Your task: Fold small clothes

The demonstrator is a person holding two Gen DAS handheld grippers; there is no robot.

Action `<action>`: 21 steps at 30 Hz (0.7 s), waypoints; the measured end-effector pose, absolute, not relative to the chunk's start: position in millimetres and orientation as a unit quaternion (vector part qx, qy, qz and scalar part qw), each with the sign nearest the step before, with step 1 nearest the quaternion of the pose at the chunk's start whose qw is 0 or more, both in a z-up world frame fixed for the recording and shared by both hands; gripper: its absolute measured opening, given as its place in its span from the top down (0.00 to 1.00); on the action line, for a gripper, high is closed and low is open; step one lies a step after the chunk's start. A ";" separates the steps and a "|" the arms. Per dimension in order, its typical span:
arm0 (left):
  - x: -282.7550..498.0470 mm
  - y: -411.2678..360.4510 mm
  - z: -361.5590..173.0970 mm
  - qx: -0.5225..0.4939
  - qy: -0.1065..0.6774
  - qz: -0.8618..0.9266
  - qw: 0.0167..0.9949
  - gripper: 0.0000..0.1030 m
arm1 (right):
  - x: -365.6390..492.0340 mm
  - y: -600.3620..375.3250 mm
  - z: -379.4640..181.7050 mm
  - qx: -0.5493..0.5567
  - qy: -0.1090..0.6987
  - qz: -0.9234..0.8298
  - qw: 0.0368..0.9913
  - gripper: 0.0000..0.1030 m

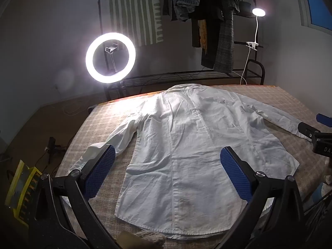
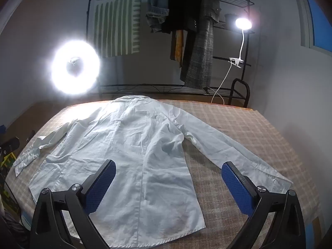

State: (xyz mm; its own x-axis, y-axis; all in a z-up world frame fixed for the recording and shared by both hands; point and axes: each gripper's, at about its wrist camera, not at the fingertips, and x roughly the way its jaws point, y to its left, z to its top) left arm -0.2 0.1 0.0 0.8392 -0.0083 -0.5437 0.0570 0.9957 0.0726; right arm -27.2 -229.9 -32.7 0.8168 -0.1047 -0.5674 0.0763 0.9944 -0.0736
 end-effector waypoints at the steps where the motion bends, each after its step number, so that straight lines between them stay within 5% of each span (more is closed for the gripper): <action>1: 0.1 0.1 0.0 0.043 0.286 -0.017 0.957 0.00 | -27.4 -229.9 -32.7 -0.023 0.298 -0.047 0.953 0.00; 21: 0.1 0.3 3.2 0.049 0.280 -0.011 0.959 0.00 | -27.5 -229.1 -32.7 -0.022 0.298 -0.045 0.953 0.00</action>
State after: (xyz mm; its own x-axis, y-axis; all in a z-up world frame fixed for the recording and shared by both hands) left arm 0.1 0.3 3.2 0.8433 0.0069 -0.5374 0.0475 0.9950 0.0874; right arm -27.5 -229.1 -32.7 0.8179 -0.0998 -0.5666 0.0734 0.9949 -0.0692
